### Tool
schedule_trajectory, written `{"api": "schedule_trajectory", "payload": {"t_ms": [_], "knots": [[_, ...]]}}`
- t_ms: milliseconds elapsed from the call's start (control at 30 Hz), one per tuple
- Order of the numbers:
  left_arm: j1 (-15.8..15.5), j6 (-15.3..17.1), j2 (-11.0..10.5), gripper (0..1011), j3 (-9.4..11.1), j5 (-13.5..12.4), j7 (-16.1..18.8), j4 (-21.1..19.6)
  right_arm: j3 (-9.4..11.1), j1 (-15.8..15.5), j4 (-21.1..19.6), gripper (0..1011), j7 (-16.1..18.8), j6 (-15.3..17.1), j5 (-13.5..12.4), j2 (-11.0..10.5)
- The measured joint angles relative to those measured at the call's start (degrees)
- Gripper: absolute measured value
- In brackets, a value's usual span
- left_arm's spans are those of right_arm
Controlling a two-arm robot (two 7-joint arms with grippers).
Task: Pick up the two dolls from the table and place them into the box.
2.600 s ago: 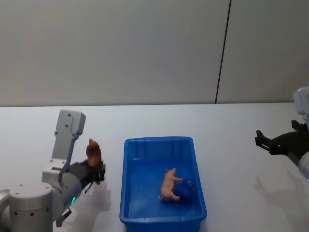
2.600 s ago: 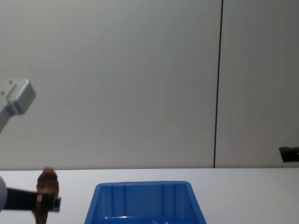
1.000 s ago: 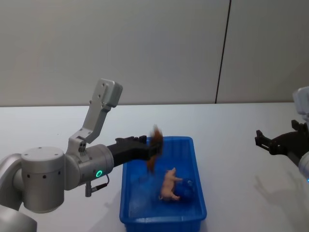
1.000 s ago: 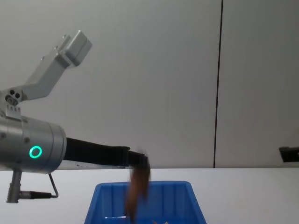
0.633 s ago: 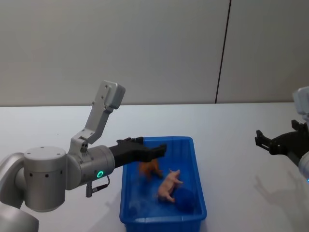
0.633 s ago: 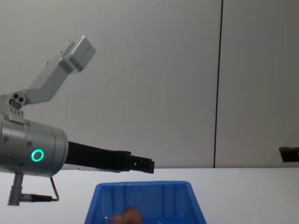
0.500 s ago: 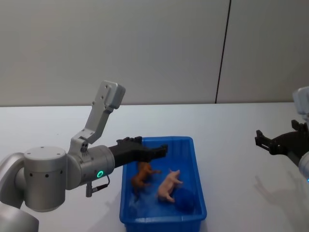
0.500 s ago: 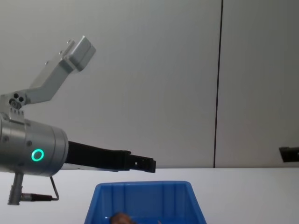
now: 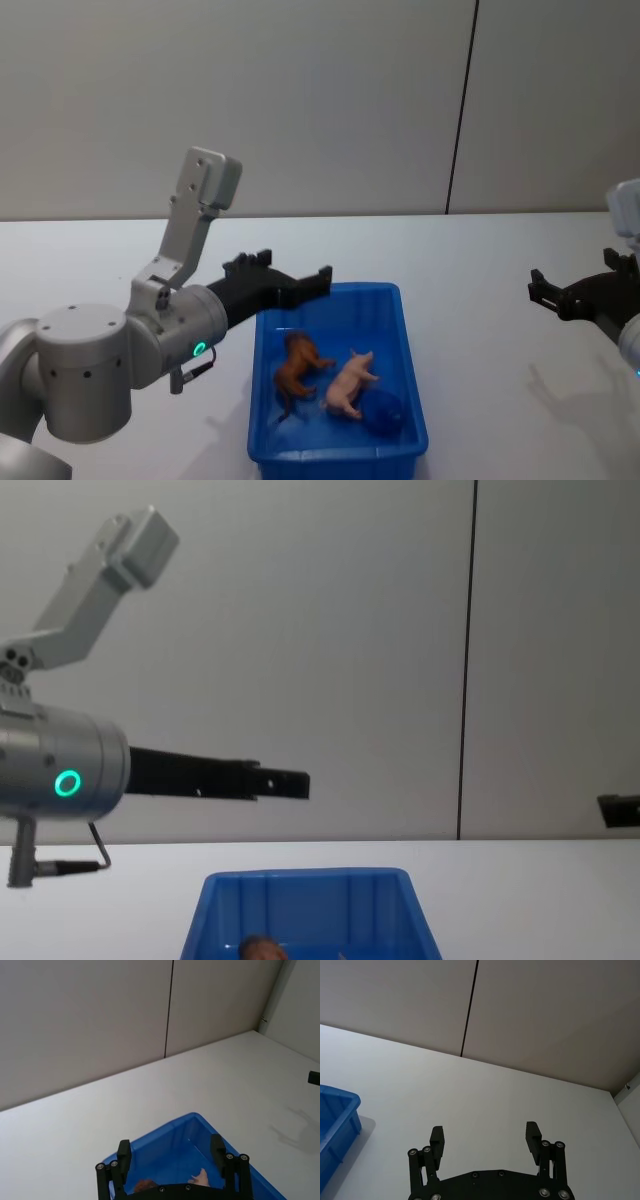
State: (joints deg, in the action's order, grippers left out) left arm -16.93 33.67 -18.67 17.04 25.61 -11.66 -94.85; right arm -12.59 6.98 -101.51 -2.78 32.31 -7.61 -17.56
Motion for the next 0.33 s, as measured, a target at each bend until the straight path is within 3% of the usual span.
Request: {"api": "schedule_trajectory", "payload": {"t_ms": [333], "knots": [[1.9, -6.5, -0.6, 1001, -0.7, -1.5, 5.8, -3.7, 0.0, 0.0, 0.0, 1001, 0.0, 0.0, 0.0, 0.0]]}}
